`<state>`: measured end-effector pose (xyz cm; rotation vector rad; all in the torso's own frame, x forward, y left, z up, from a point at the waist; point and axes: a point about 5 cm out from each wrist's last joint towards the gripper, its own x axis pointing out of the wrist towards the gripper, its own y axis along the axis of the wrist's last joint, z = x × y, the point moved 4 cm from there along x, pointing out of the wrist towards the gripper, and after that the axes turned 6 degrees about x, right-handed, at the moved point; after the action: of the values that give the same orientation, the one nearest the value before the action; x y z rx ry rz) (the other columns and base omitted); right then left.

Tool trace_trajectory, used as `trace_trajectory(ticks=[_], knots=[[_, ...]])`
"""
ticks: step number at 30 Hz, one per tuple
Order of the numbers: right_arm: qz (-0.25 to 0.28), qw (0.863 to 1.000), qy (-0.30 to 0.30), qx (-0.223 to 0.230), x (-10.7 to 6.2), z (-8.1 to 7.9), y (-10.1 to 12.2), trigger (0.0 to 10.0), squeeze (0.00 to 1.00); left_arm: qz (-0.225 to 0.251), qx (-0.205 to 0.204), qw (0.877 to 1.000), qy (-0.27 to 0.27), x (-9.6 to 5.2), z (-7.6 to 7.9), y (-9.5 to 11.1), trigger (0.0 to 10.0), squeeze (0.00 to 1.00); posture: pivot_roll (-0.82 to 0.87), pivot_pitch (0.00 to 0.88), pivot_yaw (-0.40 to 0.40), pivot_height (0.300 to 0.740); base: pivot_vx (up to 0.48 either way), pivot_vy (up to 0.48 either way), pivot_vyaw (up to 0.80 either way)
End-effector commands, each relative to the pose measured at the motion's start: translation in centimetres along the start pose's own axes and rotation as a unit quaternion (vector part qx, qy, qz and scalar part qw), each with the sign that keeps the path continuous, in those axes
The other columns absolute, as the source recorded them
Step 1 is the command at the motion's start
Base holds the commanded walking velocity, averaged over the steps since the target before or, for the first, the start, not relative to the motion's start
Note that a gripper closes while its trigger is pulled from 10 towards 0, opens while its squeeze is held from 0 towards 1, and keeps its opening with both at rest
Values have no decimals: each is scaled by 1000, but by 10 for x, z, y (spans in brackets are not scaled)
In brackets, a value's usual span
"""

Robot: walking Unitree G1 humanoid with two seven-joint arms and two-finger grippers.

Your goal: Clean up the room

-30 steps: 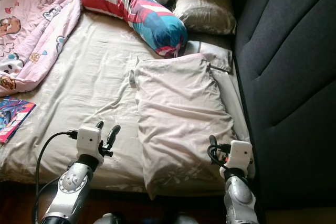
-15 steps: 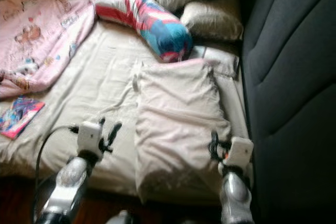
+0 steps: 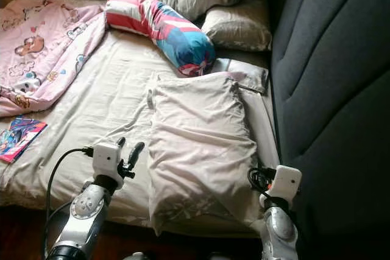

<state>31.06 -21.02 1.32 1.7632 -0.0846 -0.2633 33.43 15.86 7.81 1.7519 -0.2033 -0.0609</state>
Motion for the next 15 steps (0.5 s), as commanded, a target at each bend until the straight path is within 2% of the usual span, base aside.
trace_trajectory(ticks=[1,3,7,12,15], knots=[[-16,1000,2,-2,-1,-1,-6,10000,0,-20,-3,1000,11,-6,-5,-10,10000,0,86,175,-32,740,0,480,-756],[-16,1000,6,-8,-1,-2,-6,10000,0,-19,-1,1000,11,-6,-5,-10,10000,0,85,175,-33,740,0,480,-756],[-18,1000,5,-3,-1,-3,-7,10000,0,-17,1,1000,11,-6,-5,-9,10000,0,82,180,-33,740,0,0,-745],[-21,1000,5,-2,0,-2,-7,10000,0,-15,-2,1000,10,-3,-3,-7,10000,0,79,183,-32,740,0,343,-744],[-22,1000,5,-1,0,-2,-8,10000,0,-11,-1,1000,9,-2,-3,-5,10000,0,80,184,-31,740,0,165,-746]])
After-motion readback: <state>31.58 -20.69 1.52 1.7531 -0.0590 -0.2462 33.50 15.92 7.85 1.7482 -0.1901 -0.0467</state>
